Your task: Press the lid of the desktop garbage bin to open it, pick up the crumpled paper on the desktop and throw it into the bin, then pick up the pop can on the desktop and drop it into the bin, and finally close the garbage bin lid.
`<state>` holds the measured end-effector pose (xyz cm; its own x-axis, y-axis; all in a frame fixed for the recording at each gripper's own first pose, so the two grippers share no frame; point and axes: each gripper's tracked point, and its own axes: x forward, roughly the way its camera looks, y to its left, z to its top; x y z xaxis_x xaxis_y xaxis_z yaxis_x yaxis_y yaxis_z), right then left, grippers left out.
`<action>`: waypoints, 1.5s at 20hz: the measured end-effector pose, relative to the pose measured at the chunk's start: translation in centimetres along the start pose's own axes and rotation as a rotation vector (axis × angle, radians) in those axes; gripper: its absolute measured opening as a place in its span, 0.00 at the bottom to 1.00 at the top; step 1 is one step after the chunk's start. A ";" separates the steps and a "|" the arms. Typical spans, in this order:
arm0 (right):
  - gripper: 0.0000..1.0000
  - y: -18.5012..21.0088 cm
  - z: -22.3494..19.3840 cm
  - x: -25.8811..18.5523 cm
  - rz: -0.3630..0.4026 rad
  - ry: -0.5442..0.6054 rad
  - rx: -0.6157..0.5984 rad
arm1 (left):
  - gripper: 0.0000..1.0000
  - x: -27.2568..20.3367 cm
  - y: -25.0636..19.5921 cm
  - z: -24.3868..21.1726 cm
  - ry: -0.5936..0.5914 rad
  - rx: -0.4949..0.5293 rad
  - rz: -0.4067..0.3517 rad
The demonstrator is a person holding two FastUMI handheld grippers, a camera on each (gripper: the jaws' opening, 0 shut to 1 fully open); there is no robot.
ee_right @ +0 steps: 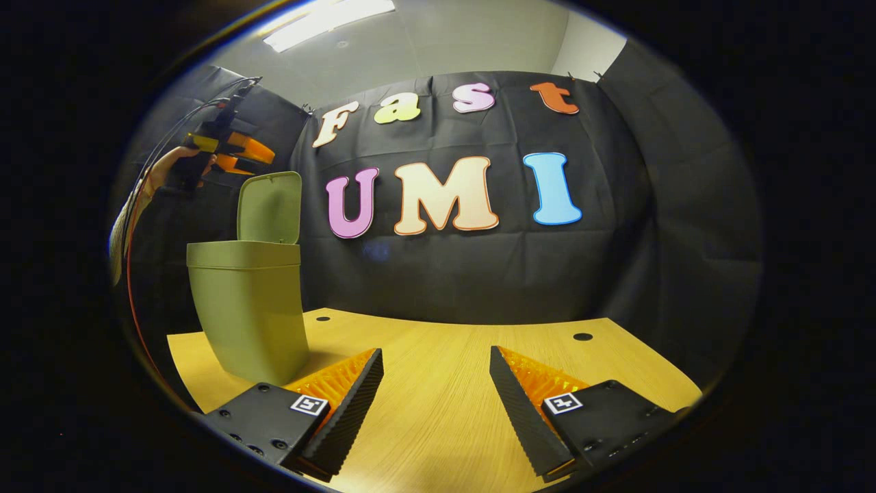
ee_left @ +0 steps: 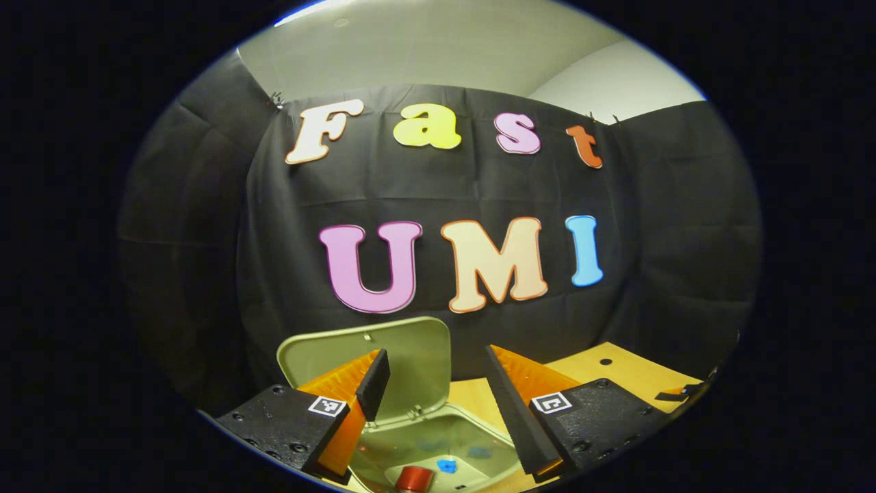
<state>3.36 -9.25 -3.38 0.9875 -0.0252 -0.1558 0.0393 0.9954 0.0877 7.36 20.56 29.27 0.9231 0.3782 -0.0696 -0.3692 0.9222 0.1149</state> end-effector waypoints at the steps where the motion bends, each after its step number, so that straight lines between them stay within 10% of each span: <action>1: 0.98 0.2 0.1 0.0 0.004 -0.001 0.000 | 0.82 0.5 0.4 0.5 -0.005 -0.016 0.013; 12: 0.98 0.2 -0.2 0.2 0.012 0.000 0.003 | 0.83 7.4 6.7 -0.9 0.084 0.018 0.223; 30: 0.98 1.4 -0.6 0.6 0.039 0.004 0.009 | 0.87 -4.6 -2.2 -7.8 -0.044 -0.012 -0.046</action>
<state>3.92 -7.78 -3.93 0.9876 0.0136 -0.1562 0.0025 0.9947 0.1025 3.11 17.38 21.62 0.9427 0.3321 -0.0305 -0.3277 0.9394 0.1003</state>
